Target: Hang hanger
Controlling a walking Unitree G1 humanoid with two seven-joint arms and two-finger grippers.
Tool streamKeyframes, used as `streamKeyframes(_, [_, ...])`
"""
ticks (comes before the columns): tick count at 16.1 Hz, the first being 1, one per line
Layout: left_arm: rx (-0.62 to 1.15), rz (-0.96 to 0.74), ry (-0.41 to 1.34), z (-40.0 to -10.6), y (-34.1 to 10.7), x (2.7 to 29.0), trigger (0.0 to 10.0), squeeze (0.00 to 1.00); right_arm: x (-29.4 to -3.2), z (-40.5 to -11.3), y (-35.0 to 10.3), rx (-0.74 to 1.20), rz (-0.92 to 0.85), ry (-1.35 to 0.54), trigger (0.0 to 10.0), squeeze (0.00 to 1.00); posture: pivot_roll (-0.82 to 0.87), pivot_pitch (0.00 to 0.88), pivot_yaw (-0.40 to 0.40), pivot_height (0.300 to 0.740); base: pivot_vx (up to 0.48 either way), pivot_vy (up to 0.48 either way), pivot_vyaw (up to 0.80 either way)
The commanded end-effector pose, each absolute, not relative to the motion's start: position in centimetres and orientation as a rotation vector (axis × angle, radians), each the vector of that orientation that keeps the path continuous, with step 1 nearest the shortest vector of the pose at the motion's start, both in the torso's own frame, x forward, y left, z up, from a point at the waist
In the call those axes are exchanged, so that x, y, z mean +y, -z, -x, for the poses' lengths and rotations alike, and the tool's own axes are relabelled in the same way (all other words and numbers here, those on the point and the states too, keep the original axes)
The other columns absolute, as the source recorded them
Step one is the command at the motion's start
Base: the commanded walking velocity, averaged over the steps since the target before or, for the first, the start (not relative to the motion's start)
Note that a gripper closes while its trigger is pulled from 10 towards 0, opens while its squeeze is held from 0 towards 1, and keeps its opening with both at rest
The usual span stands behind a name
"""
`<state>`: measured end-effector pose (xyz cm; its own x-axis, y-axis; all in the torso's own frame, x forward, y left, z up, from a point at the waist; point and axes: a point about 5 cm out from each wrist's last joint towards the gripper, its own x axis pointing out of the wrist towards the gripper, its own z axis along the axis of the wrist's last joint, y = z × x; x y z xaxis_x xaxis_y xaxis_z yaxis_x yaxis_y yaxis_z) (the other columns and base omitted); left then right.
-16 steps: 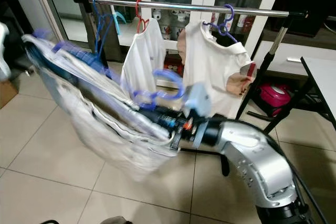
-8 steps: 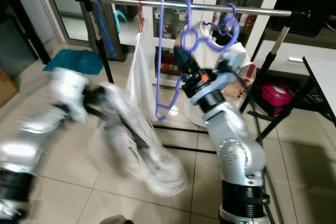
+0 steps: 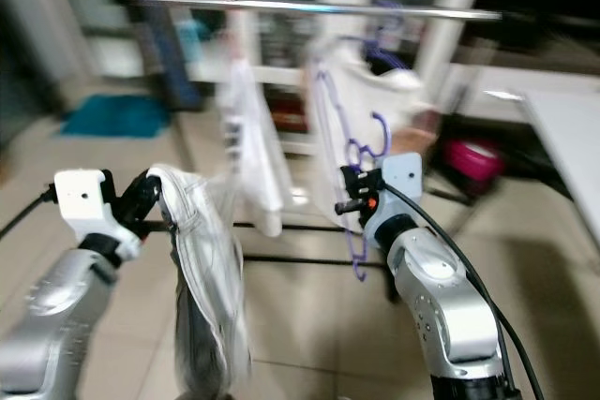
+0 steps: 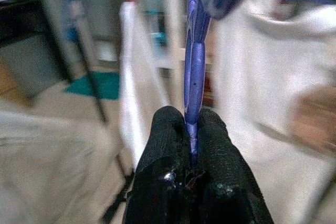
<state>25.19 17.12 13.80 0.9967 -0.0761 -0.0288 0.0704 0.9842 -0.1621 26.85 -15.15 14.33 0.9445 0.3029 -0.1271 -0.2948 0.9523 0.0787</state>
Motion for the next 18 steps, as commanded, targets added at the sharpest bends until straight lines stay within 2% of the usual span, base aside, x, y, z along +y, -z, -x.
streamKeyframes(1, [-0.073, 0.148, -0.024, -25.5, -15.4, 17.3, 10.0, 0.00, -15.2, -26.7, -14.5, 0.123, -0.056, -0.289, 10.0, 0.00, -0.03, 0.002, 0.030, 0.740, 0.000, 0.000, -0.80])
streamKeyframes(3, [-0.085, 0.190, -0.166, -25.4, -14.7, 17.5, 10.0, 0.00, -15.1, -26.7, -14.8, 0.119, -0.054, -0.288, 10.0, 0.00, -0.03, 0.002, 0.030, 0.740, 0.000, 0.000, -0.80])
streamKeyframes(4, [-0.088, 0.265, -0.114, -25.2, -14.5, 16.6, 10.0, 0.00, -15.1, -26.7, -14.8, 0.119, -0.056, -0.287, 10.0, 0.00, -0.03, 0.002, 0.029, 0.740, 0.000, 0.000, -0.80])
streamKeyframes(6, [-0.031, 0.264, -0.140, -25.4, -13.7, 16.6, 10.0, 0.00, -14.8, -26.7, -14.8, 0.115, -0.060, -0.296, 10.0, 0.00, -0.02, 0.001, 0.032, 0.740, 0.000, 0.000, -0.80])
streamKeyframes(9, [-0.045, 0.407, -0.112, -25.2, -13.3, 16.6, 10.0, 0.00, -14.6, -26.6, -14.9, 0.112, -0.064, -0.300, 10.0, 0.00, -0.03, 0.000, 0.040, 0.740, 0.000, 0.000, -0.80])
streamKeyframes(18, [-0.084, 0.521, -0.106, -24.8, -13.1, 17.0, 10.0, 0.00, -14.3, -26.4, -14.7, 0.120, -0.073, -0.309, 10.0, 0.00, -0.03, 0.000, 0.047, 0.740, 0.000, 0.000, -0.80])
